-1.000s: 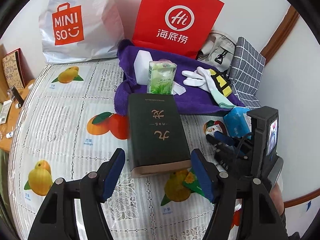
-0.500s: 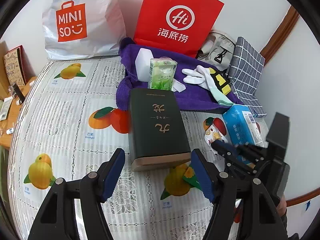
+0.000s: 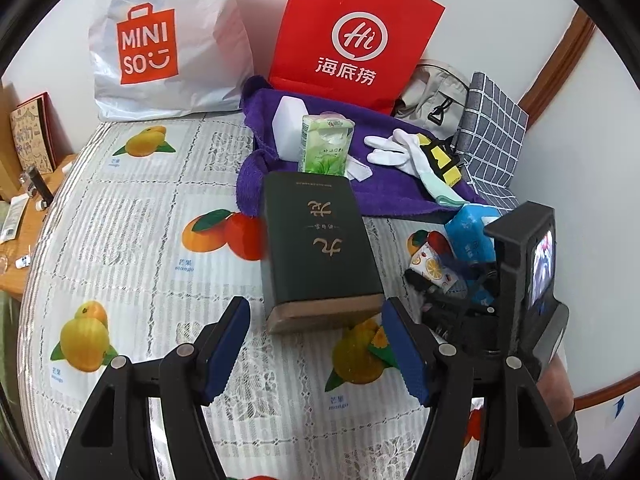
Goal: Organize soft objects
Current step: 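Grasp the fruit-print snack packet with the right tool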
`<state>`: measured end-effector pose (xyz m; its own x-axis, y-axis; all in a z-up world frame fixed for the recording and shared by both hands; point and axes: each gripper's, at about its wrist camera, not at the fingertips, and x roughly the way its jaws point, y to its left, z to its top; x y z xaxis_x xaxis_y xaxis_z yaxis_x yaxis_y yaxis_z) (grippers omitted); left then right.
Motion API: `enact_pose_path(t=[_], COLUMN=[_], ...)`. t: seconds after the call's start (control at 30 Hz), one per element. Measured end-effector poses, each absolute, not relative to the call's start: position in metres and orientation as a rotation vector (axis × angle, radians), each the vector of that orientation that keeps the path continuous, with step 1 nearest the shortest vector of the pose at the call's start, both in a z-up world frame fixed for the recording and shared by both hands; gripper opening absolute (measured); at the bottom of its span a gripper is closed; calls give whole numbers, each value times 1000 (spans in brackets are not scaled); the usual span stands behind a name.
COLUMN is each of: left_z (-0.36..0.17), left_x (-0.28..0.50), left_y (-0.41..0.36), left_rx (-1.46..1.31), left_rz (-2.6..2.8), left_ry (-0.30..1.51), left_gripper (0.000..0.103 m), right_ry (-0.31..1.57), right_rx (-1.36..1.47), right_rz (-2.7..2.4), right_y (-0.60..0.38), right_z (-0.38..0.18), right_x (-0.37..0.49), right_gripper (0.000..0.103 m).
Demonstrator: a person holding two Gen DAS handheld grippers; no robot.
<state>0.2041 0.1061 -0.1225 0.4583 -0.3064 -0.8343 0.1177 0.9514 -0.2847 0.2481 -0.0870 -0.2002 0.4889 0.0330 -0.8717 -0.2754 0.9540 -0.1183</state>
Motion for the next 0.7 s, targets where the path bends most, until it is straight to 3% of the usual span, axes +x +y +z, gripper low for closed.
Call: enact_pose_path(t=[0.03,0.17,0.23,0.7], left_z=[-122,-122,-123,-135], left_x=[202,190,184,155], left_y=[107,114,116,92], left_rx=[-196,-198,-208,-177], left_rz=[-258,-232,-221,-166], left_ry=[1066,1073,1077,1146], left_gripper=[67,67,67,67], right_ry=[1068,1076,1077,910], right_rx=[-206,-173,-166,-55], right_rz=[231,245,273,399], right_y=[-89,-96,-96,-110], right_z=[-201,-199,-197,-119], right_x=[250,248,244,182], right_gripper=[28,18,6,3])
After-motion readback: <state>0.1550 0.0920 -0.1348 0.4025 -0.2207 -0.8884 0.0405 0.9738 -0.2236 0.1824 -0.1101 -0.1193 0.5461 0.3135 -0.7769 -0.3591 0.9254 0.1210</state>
